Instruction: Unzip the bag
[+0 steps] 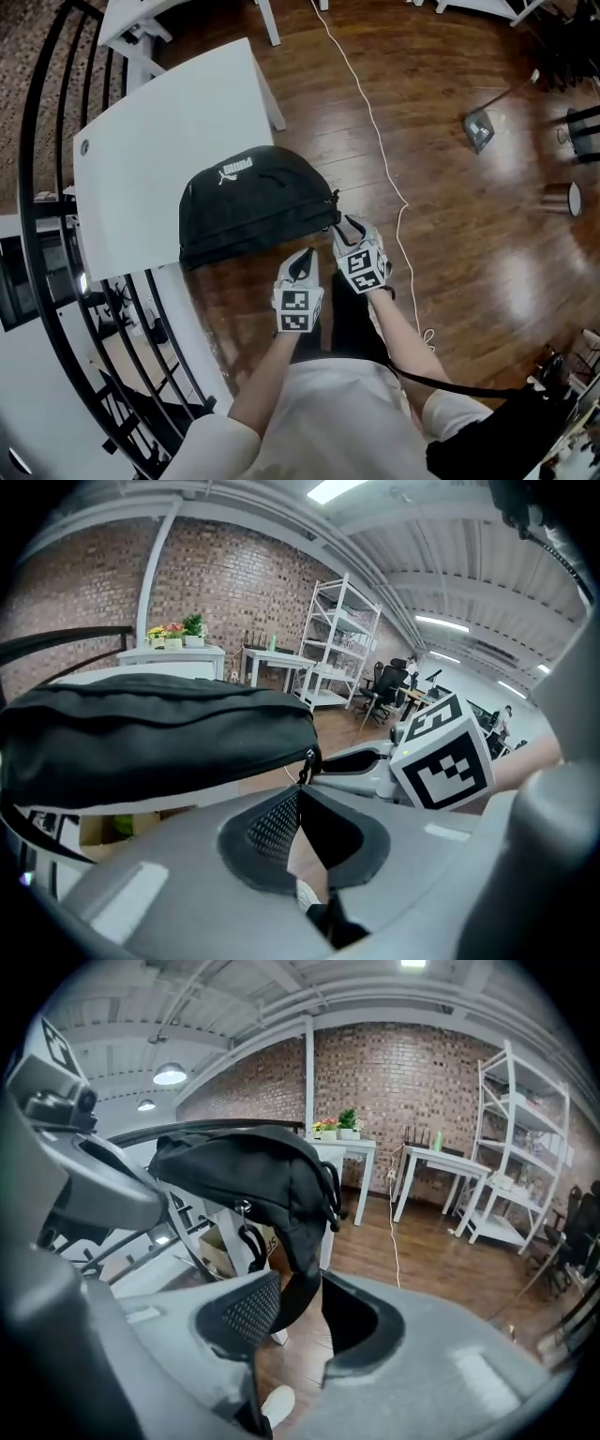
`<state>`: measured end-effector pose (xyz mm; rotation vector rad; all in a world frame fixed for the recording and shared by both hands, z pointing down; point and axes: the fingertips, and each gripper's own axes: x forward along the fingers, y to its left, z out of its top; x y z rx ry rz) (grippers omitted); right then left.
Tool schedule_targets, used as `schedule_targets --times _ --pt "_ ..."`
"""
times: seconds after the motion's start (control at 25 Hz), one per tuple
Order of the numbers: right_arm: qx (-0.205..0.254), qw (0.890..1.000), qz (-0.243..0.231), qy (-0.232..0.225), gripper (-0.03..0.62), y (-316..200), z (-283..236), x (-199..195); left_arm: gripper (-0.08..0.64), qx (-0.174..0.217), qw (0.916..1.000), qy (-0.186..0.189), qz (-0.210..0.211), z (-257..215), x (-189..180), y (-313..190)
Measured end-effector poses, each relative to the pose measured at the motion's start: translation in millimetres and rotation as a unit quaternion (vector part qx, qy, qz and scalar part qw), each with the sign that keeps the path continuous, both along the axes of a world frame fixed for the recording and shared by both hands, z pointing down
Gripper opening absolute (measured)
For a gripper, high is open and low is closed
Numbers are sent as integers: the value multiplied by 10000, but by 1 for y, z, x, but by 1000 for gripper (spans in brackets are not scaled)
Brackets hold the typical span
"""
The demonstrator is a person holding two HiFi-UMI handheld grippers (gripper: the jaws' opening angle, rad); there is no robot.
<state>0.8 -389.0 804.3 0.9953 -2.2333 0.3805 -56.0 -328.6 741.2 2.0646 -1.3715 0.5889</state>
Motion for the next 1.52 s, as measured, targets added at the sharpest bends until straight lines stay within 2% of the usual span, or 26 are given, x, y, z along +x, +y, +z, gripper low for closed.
schedule_targets --times 0.08,0.16,0.28,0.52,0.64,0.76,0.84,0.88,0.96,1.04,1.2,1.36,1.44,1.48,1.52 --pt "45 9999 49 -145 123 -6 -1 -2 60 -83 9999 37 78 8 4 1" --pt "35 9997 39 -251 78 -8 -5 -4 74 -113 9998 41 130 12 5 0" --pt "-74 9993 -95 -344 47 -2 -13 -8 105 -114 9997 153 126 12 4 -2" --pt "-298 9982 -126 -497 34 2 -58 1 186 187 9978 596 200 -8 13 -17" --pt "-382 9981 -153 -462 32 6 -78 0 186 327 9964 772 100 -20 14 -29" --pt "-439 9978 -67 -485 32 10 -89 -1 179 337 9958 854 5 -26 15 -39" --pt "-455 9978 9 -484 32 13 -96 1 168 299 9940 1041 -180 -32 18 -43" --pt "-469 9978 45 -476 31 15 -98 1 146 252 9921 1181 -342 -35 18 -44" --pt "-517 9971 165 -530 32 16 -102 1 44 160 9875 1417 -677 -40 13 -46" --pt "-575 9955 377 -658 32 14 -104 2 32 121 9856 1479 -816 -44 7 -45" --pt "-673 9913 835 -766 32 7 -102 12 26 189 9883 1278 -811 -45 -15 -32" --pt "-678 9911 907 -705 31 3 -94 15 26 488 9908 1042 -709 -47 -38 -17" --pt "-646 9902 1038 -671 31 -1 -91 15 17 349 9889 913 -1114 -31 -71 -9" --pt "-623 9887 1169 -700 28 -4 -91 15 14 206 9841 839 -1551 -19 -101 -3" --pt "-596 9871 1291 -740 26 -9 -93 16 14 49 9756 817 -2039 -8 -136 5"
